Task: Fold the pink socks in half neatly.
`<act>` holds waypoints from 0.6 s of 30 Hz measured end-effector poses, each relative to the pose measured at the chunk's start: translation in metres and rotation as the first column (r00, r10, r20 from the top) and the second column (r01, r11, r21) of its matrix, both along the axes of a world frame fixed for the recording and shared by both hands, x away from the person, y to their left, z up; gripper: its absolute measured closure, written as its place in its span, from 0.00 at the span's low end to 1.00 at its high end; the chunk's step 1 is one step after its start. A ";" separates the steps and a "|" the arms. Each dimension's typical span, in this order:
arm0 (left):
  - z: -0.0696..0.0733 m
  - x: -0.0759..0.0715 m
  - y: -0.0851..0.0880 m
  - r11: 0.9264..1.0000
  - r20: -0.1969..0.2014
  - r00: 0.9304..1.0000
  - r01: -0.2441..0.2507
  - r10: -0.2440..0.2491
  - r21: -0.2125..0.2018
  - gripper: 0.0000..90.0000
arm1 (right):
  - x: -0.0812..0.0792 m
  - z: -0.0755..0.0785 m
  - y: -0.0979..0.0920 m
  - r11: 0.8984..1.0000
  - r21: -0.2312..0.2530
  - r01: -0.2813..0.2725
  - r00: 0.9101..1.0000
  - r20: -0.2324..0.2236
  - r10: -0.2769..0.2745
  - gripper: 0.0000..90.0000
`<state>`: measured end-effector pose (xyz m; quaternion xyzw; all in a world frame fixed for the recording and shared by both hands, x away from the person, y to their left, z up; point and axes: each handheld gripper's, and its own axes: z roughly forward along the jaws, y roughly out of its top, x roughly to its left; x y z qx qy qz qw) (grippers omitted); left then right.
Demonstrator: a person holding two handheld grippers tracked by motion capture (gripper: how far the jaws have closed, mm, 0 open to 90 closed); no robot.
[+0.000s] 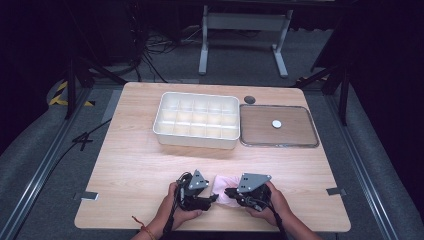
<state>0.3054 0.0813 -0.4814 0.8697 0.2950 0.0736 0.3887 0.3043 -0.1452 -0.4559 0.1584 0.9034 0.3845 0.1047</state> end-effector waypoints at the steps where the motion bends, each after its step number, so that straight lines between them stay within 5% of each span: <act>1: 0.000 0.000 0.000 1.000 0.001 1.000 0.004 -0.004 0.004 0.46 | 0.001 -0.002 -0.001 1.000 -0.014 -0.002 1.000 -0.007 0.002 0.99; 5: 0.000 0.000 0.001 1.000 0.006 1.000 0.004 -0.004 0.008 0.46 | 0.004 -0.007 -0.003 0.998 -0.057 -0.014 0.999 -0.041 0.011 0.99; 18: 0.001 0.005 0.000 0.999 -0.048 0.999 -0.013 0.011 -0.034 0.45 | 0.011 -0.015 -0.001 1.000 0.004 0.012 0.996 -0.092 -0.012 1.00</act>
